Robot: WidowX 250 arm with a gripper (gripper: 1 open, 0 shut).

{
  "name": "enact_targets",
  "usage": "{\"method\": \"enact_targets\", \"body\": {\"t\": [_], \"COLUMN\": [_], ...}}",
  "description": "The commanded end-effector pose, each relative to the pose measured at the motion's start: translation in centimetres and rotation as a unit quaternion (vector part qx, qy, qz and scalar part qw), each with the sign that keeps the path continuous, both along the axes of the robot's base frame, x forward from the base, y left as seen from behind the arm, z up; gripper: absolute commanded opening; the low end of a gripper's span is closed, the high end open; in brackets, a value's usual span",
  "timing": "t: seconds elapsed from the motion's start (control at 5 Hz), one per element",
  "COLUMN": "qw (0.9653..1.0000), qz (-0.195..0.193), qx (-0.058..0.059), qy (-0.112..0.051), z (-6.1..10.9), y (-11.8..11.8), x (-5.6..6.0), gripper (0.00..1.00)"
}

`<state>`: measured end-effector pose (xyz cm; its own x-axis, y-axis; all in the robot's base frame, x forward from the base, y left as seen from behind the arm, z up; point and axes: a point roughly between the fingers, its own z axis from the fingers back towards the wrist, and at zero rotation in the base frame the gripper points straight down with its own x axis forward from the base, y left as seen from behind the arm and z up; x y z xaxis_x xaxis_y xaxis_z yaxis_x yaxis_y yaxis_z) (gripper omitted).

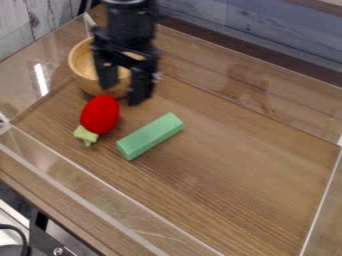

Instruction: Move the red object to the right side of the table

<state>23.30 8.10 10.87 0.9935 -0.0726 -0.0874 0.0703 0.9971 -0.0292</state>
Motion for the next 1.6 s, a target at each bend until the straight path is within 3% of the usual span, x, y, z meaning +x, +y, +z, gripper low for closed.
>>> {"method": "enact_targets", "body": {"t": [0.0, 0.2, 0.8, 1.4], "qw": [0.9997, 0.9996, 0.9996, 0.9989], "qz": [-0.002, 0.002, 0.011, 0.027], "qx": [0.008, 0.004, -0.004, -0.017], "qy": [-0.024, -0.027, -0.027, -0.036], "z": [0.6, -0.7, -4.5, -6.3], "y": [2.5, 3.8, 5.0, 5.2], "x": [-0.9, -1.4, -0.6, 0.1], "gripper": [1.00, 1.00, 1.00, 1.00]}}
